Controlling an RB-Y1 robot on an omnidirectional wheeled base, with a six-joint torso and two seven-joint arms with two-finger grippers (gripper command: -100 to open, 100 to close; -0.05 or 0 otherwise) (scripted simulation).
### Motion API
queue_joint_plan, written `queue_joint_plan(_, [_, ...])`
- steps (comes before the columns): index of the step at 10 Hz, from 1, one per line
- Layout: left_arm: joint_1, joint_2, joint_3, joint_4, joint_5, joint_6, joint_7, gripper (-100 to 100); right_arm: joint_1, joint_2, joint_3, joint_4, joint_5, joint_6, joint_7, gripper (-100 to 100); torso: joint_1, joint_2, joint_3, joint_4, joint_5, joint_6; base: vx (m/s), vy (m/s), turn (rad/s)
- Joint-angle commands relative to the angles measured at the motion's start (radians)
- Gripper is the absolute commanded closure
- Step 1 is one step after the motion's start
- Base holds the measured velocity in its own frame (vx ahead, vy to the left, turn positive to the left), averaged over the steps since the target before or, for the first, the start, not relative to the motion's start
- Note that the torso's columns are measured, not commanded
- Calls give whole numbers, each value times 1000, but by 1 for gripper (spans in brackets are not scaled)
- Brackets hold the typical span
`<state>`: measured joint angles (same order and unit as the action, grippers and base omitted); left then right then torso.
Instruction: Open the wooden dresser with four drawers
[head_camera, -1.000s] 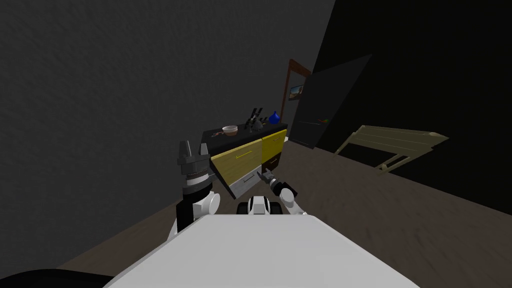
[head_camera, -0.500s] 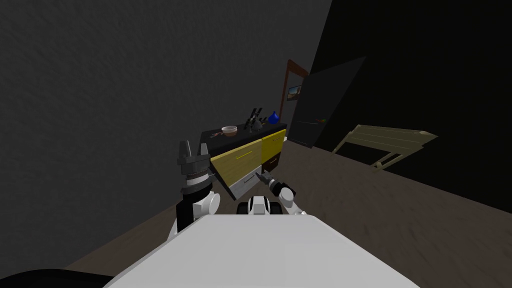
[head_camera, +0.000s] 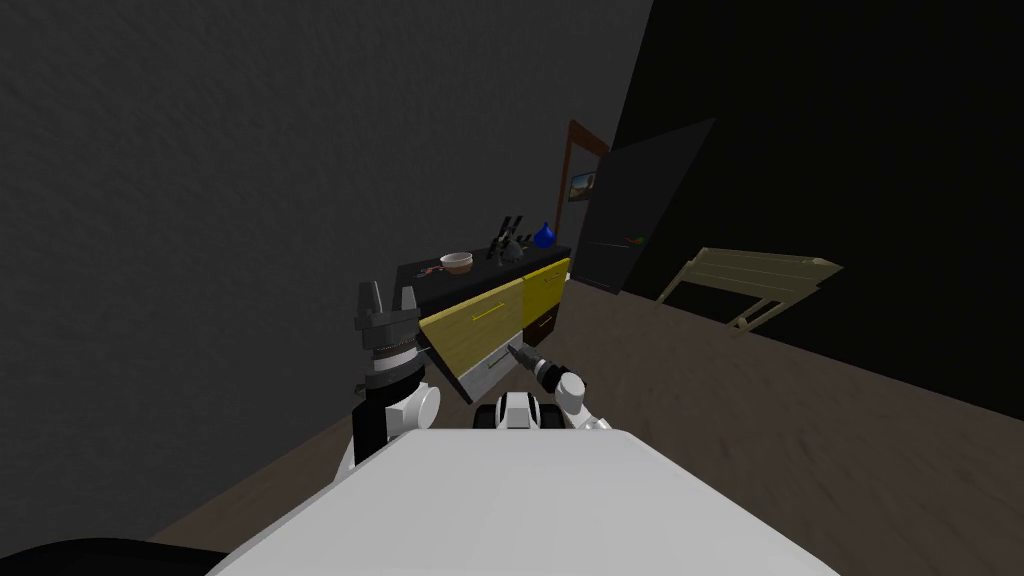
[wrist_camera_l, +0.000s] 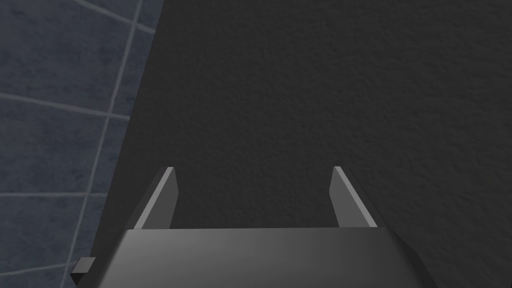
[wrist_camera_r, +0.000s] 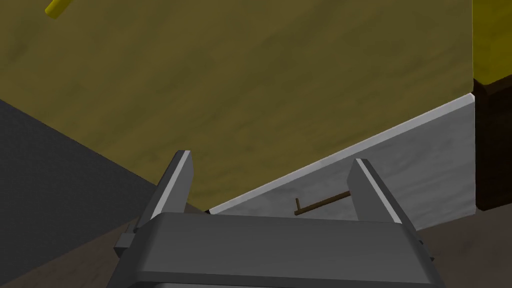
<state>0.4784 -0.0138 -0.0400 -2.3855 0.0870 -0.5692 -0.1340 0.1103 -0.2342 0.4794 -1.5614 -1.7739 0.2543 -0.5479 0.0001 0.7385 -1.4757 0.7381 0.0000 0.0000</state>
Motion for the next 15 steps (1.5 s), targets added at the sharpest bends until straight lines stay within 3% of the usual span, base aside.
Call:
queue_joint_plan(1, [0,0,0,0,0,0,0,0,-21,4,14,26,-83,31,-42,-100,0,0,0,0,0,0,20,54,-86])
queue_joint_plan(10, [0,0,0,0,0,0,0,0,-63,45,17,95,-342,121,-103,-100,0,-1,0,0,0,0,10,45,-59])
queue_joint_plan(15, [0,0,0,0,0,0,0,0,-87,94,13,133,-472,174,-139,-100,1,-1,0,0,0,0,10,47,-50])
